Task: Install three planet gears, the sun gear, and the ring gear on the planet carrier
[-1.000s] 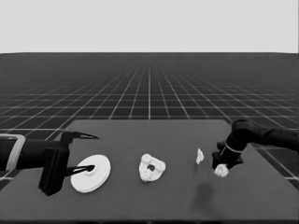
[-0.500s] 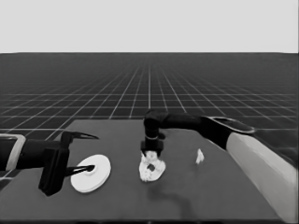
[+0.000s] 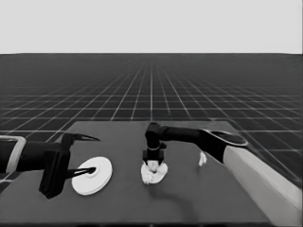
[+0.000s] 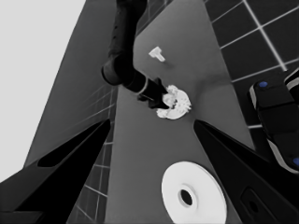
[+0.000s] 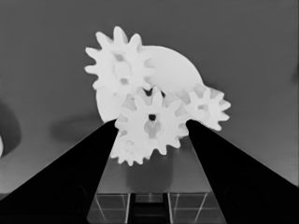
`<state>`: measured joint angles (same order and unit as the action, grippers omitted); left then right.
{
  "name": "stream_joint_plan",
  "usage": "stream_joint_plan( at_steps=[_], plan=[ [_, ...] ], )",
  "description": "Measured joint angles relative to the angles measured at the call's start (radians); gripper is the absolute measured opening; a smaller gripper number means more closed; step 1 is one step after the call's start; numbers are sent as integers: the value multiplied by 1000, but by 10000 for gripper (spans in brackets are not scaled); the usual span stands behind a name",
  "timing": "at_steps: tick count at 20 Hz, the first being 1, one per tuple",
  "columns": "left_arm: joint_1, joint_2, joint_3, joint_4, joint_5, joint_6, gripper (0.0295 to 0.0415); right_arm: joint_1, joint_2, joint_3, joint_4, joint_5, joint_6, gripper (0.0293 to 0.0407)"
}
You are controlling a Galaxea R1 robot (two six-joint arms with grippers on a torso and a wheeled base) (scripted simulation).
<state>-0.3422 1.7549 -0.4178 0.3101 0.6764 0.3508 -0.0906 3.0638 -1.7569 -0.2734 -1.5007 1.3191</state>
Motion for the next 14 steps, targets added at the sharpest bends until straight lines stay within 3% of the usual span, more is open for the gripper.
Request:
stream_joint_plan(
  at_steps=[14],
  plan=[
    [0,0,0,0,0,0,385,-9,1,-1,-1,1,110,309]
  ],
)
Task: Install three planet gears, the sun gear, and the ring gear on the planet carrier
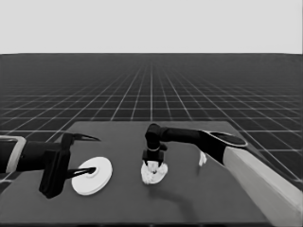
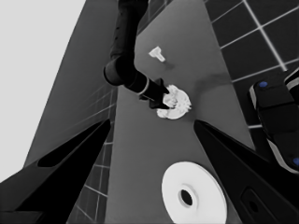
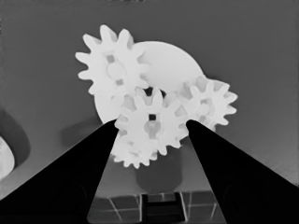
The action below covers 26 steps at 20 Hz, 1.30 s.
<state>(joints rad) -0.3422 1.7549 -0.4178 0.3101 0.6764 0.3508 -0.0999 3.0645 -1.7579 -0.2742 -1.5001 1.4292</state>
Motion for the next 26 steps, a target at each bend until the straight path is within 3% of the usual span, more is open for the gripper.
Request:
stream_joint_plan(
  at_steps=[26],
  plan=[
    [0,0,0,0,0,0,385,-7,-2,-2,0,0,272,309]
  ],
)
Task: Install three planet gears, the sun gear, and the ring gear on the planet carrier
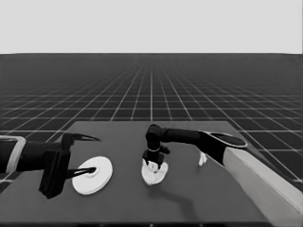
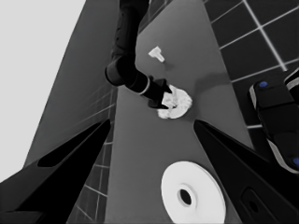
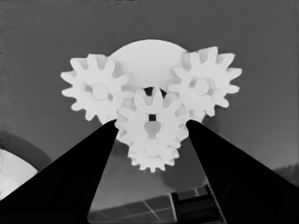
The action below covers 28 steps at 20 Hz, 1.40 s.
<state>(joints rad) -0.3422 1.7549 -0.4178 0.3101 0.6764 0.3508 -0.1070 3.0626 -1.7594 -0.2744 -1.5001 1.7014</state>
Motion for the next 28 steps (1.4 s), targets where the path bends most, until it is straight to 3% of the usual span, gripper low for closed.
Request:
stream_joint_plan(
  at_steps=[28],
  plan=[
    [0,0,0,0,0,0,385,0,0,0,0,0,293,309]
  ],
)
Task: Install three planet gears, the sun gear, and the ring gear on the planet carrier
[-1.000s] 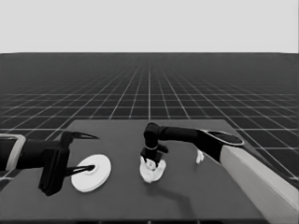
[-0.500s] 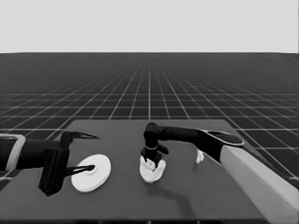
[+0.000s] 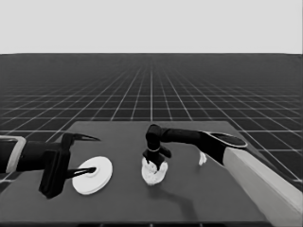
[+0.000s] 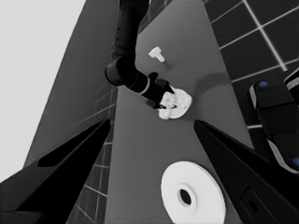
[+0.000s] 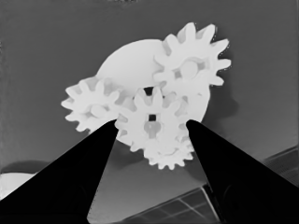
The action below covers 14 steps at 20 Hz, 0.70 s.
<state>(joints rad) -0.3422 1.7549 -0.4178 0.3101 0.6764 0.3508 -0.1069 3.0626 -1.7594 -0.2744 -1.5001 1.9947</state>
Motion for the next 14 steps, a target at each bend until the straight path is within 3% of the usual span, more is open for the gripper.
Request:
stream_joint_plan(
  at_steps=[14],
  plan=[
    [0,0,0,0,0,0,385,0,0,0,0,0,147,309]
  ],
)
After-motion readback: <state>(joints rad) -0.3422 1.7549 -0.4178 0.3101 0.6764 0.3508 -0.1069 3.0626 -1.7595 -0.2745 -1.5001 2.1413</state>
